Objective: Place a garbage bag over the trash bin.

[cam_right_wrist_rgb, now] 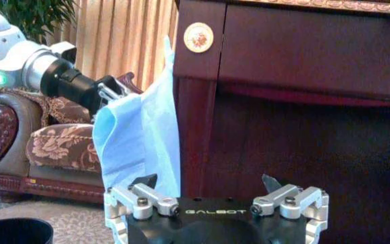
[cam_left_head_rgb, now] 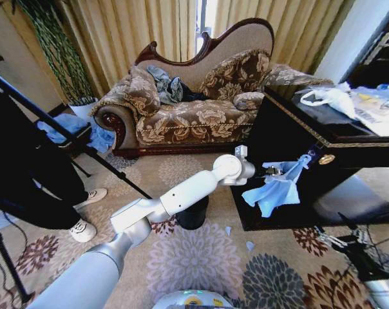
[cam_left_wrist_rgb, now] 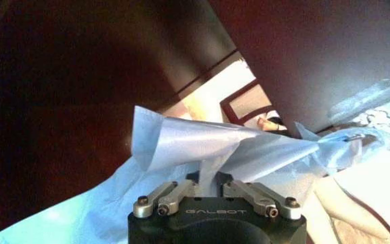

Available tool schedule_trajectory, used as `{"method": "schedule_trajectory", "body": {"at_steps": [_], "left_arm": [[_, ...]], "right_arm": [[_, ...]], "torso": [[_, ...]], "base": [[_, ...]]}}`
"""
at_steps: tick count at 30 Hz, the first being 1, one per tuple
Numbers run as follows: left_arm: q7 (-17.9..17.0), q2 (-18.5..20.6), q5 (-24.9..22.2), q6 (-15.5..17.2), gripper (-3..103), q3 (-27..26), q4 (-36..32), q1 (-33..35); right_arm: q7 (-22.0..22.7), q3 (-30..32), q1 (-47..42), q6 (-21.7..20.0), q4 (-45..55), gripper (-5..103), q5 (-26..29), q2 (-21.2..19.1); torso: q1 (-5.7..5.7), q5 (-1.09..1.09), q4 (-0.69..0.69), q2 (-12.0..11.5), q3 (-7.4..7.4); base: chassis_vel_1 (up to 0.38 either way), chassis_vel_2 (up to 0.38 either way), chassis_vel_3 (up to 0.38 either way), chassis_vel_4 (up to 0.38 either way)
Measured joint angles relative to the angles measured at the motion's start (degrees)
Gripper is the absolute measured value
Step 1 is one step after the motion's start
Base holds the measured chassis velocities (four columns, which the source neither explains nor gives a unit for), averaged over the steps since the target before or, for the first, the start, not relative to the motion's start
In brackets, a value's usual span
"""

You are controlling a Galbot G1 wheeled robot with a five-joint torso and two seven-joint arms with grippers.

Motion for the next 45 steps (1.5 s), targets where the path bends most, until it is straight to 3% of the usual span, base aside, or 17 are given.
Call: {"method": "schedule_trajectory", "body": {"at_steps": [5,13,21,34,45], "left_arm": [[0.93,-0.17,-0.06,0.0,1,-0.22,0.74,0.41],[0.87,0.99,-0.04,-0.3,0,-1.54,-0.16,2.11],[0.1,7.46,-0.85,-0.66,0,-3.58,-5.87,5.0],[0.46,11.85,0.26,-0.68,0,-6.24,-7.18,10.7],[0.09,18.93,-0.26,-0.41,0,-11.91,-15.28,19.17]], "right_arm": [[0.13,0.01,-0.13,0.31,-0.08,100,0.02,0.23],[0.44,-0.1,0.11,0.31,-0.08,100,0.0,0.29],[1.21,-1.18,0.89,0.17,0.04,100,-0.47,0.14],[1.37,-1.89,-0.23,-0.03,1.86,100,-1.06,0.56],[2.11,-2.45,-0.27,-0.72,2.96,100,-1.57,0.33]], "torso": [[0.0,0.0,0.0,0.0,0.0],[0.0,0.0,-0.01,0.0,0.0],[0.0,-0.02,0.01,0.0,0.0],[0.0,-0.01,-0.01,0.0,0.0],[0.0,-0.02,0.0,0.0,0.0]], "base": [[0.0,0.0,0.0,0.0],[0.0,0.0,0.0,0.0],[0.0,0.0,0.0,0.0],[0.0,0.0,0.0,0.0],[0.0,0.0,0.0,0.0]]}}
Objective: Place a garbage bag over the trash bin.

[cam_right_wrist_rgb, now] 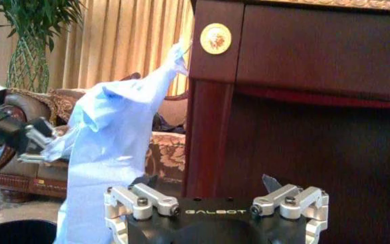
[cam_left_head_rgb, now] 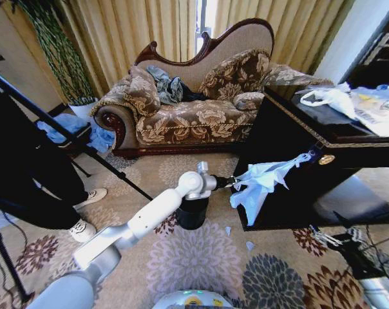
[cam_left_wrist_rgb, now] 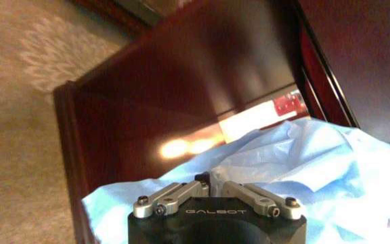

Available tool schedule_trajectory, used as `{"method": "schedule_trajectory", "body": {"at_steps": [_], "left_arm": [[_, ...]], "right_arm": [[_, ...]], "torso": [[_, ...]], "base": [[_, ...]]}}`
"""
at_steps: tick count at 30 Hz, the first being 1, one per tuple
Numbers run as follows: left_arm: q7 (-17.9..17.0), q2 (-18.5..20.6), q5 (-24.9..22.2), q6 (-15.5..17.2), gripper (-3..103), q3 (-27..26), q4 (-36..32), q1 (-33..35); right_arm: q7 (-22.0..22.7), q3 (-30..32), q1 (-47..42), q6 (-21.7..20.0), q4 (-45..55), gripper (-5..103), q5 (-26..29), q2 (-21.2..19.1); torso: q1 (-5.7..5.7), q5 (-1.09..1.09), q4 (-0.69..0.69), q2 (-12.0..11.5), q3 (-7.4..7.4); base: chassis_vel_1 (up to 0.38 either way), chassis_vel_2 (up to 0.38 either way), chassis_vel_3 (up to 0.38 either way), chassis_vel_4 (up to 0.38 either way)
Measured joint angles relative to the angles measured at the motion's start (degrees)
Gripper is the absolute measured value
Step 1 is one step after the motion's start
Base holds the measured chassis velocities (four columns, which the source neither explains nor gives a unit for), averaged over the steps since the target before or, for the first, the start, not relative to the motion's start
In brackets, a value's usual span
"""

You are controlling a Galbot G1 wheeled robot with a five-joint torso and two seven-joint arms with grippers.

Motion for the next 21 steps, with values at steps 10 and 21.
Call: {"method": "schedule_trajectory", "body": {"at_steps": [10,21], "left_arm": [[-0.53,7.21,-1.52,0.1,0,-9.71,-7.19,7.97],[-2.26,15.49,-7.44,0.04,0,-14.68,-16.44,10.74]], "right_arm": [[0.79,-2.44,0.79,-0.65,1.01,100,-1.21,-0.13],[1.75,-5.65,-1.37,-1.88,6.43,100,-0.17,-0.03]], "torso": [[0.0,-0.02,0.0,0.0,0.0],[0.0,0.0,0.01,0.0,0.0]], "base": [[0.0,0.0,0.0,0.0],[0.0,0.0,0.0,0.0]]}}
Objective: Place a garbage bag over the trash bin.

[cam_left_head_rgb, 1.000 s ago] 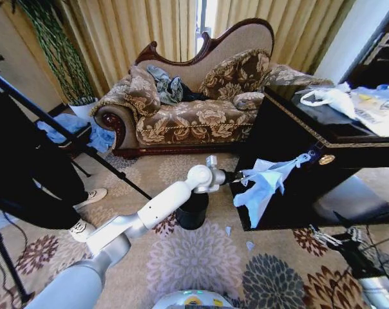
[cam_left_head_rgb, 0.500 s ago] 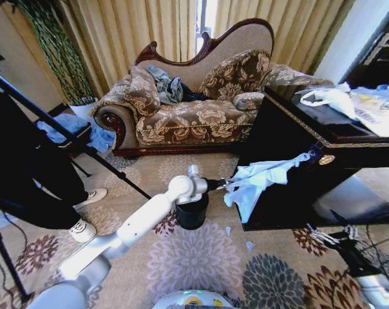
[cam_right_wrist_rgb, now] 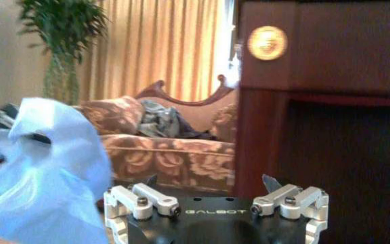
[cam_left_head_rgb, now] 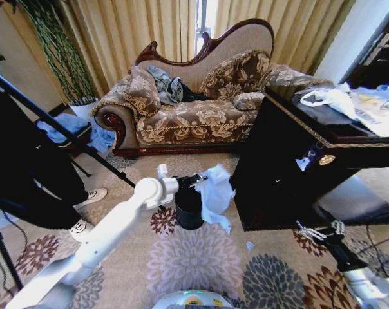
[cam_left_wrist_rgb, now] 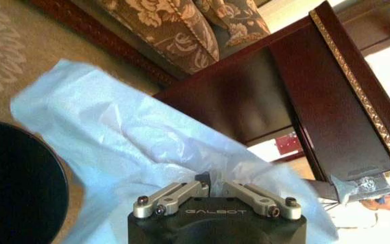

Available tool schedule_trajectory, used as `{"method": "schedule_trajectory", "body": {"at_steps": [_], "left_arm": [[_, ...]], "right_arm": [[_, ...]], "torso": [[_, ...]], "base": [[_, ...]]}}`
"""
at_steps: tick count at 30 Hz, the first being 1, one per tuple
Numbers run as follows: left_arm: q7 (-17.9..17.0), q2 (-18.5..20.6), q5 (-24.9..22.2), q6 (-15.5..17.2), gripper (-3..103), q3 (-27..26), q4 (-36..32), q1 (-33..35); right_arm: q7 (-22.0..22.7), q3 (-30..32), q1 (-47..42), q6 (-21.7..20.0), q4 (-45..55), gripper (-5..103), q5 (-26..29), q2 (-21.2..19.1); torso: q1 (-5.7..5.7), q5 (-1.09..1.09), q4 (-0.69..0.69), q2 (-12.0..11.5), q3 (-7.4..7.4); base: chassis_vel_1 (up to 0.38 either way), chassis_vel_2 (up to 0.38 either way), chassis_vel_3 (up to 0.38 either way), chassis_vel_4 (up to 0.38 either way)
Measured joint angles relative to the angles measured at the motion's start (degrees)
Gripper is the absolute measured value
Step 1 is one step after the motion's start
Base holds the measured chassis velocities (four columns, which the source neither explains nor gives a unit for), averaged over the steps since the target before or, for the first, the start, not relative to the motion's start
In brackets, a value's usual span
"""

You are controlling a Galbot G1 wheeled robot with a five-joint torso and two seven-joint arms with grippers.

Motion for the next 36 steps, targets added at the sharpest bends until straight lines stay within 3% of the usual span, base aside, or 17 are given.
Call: {"method": "schedule_trajectory", "body": {"at_steps": [4,11,16,22,24,25,28,36], "left_arm": [[-0.36,-0.69,-0.13,-0.02,0,2.21,2.15,-2.61],[-2.94,-8.2,0.19,-1.72,0,7.41,13.3,-11.6],[-3.06,-11.45,0.65,-1.92,0,9.2,17.48,-15.35],[-3.13,-14.16,1.48,-2.01,0,11.24,19.19,-16.87],[-3.17,-14.23,1.51,-2.01,0,11.42,18.94,-16.75],[-3.24,-14.31,1.55,-2.01,0,11.76,18.44,-16.44],[-3.32,-14.31,1.57,-2.03,0,11.9,18.08,-16.01],[-3.83,-13.73,0.61,-2.19,0,12.35,15.78,-14.58]], "right_arm": [[-0.44,-2.24,-1.67,0.12,3.15,100,0.53,-0.01],[-0.59,-8.37,-0.67,1.29,3.71,100,0.56,-1.03],[-0.28,-12.29,1.33,1.34,3.55,100,-0.61,-1.48],[1.22,-20.67,6.26,1.3,3.05,84,-4.5,-2.09],[1.43,-22.07,7.39,1.3,2.68,84,-5.37,-2.22],[2.09,-24.34,9.42,1.33,2.01,77,-6.51,-2.47],[3.14,-26.81,11.74,1.27,1.44,71,-7.44,-2.85],[6.75,-33.17,17.09,0.88,-2.1,38,-11.52,-3.41]], "torso": [[0.0,0.0,-0.01,0.0,0.0],[0.0,0.03,-0.03,0.0,0.01],[0.0,0.03,-0.02,0.0,0.01],[0.0,0.0,-0.03,0.0,0.01],[0.0,0.01,-0.02,0.0,0.01],[0.0,0.02,-0.01,0.0,0.01],[0.0,0.01,0.0,0.0,0.01],[0.01,0.01,-0.02,0.0,0.01]], "base": [[0.0,0.0,0.0,0.0],[0.0,0.0,0.0,0.0],[0.0,0.0,0.0,0.0],[0.0,0.0,0.0,0.0],[0.0,0.0,0.0,0.0],[0.0,0.0,0.0,0.0],[0.0,0.0,0.0,0.0],[0.0,0.0,0.0,0.0]]}}
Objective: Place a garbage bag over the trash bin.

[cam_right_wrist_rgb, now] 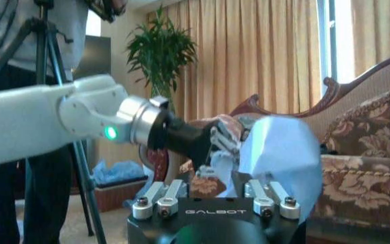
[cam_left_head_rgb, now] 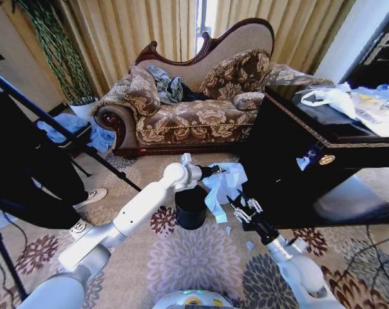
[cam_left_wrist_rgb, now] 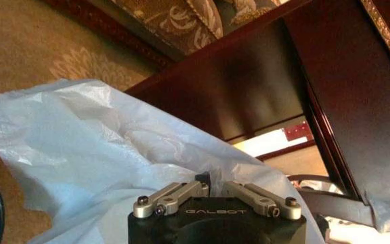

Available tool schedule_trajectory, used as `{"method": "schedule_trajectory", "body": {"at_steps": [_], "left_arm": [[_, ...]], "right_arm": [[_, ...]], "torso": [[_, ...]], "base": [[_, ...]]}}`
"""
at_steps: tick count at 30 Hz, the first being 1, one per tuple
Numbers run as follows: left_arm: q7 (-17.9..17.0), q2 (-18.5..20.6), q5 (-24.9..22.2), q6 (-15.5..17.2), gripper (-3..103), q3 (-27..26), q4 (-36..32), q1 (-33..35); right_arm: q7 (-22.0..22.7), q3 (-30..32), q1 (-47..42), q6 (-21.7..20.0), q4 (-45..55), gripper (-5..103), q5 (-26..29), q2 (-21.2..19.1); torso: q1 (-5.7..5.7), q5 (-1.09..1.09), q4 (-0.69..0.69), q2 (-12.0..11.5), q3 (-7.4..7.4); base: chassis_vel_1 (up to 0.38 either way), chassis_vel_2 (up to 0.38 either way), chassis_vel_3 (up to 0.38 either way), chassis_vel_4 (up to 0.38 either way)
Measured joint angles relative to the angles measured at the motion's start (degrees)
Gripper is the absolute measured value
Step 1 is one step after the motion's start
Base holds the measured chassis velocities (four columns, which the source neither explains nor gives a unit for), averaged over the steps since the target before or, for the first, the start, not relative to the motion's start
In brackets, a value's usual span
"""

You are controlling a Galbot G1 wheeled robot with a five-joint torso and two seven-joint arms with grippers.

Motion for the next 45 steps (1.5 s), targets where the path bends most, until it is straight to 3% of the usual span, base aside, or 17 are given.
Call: {"method": "schedule_trajectory", "body": {"at_steps": [4,7,8,11,23,33,39,45], "left_arm": [[-0.16,0.0,-0.38,-0.01,0,0.21,-0.68,0.35],[-0.3,0.2,-0.97,0.05,0,0.5,-1.54,0.38],[-0.3,0.2,-0.97,0.05,0,0.5,-1.54,0.38],[-0.33,0.84,-1.86,0.14,0,0.63,-2.78,0.41],[-1.52,2.32,-3.65,0.26,0,-0.65,-7.62,3.11],[-2.78,2.44,-3.9,-0.07,0,-2.08,-10.42,6.23],[-2.98,1.97,-3.85,-0.17,0,-2.25,-10.53,6.72],[-3.36,1.53,-3.97,-0.43,0,-1.97,-11.21,7.15]], "right_arm": [[1.02,-1.63,1.44,0.42,-1.64,28,-1.92,0.03],[3.27,-2.99,3.74,1.79,-3.89,11,-5.77,-0.34],[3.27,-2.99,3.74,1.79,-3.89,11,-5.77,-0.34],[4.51,-1.55,3.77,2.96,-3.13,1,-10.93,-1.7],[7.46,-0.48,4.2,5.04,-3.39,0,-22.54,-2.51],[14.96,-0.28,4.59,4.63,-2.97,0,-37.82,-1.7],[17.01,-0.8,4.0,3.94,-1.72,0,-39.61,-1.46],[19.05,-1.73,5.11,3.63,-2.52,0,-46.63,-0.82]], "torso": [[0.0,0.0,-0.01,0.0,0.0],[0.0,0.02,0.01,0.0,0.0],[0.0,0.02,0.01,0.0,0.0],[0.0,0.0,-0.01,0.0,0.0],[-0.01,0.02,0.0,0.0,-0.01],[-0.01,0.01,0.0,0.0,-0.01],[-0.01,0.0,0.0,0.0,-0.01],[-0.01,0.01,0.0,0.0,-0.01]], "base": [[0.0,0.0,0.0,0.0],[0.0,0.0,0.0,0.0],[0.0,0.0,0.0,0.0],[0.0,0.0,0.0,0.0],[0.0,0.0,0.0,0.0],[0.0,0.0,0.0,0.0],[0.0,0.0,0.0,0.0],[0.0,0.0,0.0,0.0]]}}
